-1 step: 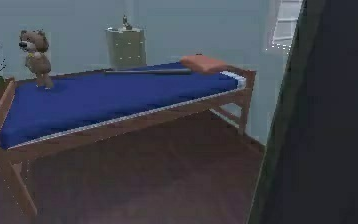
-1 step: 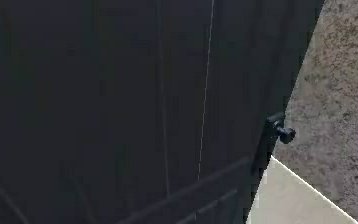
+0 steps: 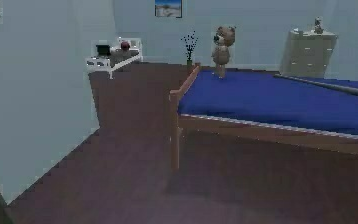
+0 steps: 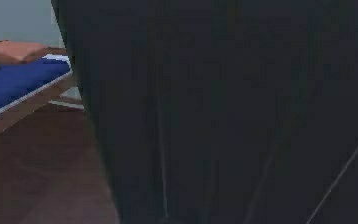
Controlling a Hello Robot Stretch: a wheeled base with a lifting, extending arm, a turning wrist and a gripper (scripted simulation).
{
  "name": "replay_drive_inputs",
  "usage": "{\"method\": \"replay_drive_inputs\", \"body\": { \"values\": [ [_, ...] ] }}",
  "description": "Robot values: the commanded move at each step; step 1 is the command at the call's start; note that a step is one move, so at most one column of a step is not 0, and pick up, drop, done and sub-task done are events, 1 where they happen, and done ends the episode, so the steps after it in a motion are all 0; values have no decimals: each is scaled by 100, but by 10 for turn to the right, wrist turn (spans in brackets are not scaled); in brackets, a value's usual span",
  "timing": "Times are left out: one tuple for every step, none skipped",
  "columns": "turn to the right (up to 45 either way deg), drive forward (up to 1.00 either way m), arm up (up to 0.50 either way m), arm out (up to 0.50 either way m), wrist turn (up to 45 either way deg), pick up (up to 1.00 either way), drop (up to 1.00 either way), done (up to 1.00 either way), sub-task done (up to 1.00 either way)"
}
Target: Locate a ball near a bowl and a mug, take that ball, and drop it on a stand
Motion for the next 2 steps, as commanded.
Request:
{"method": "replay_drive_inputs", "body": {
  "values": [
    [-450,0,0,0,0,0,0,0,0],
    [-450,0,0,0,0,0,0,0,0]
  ]
}}
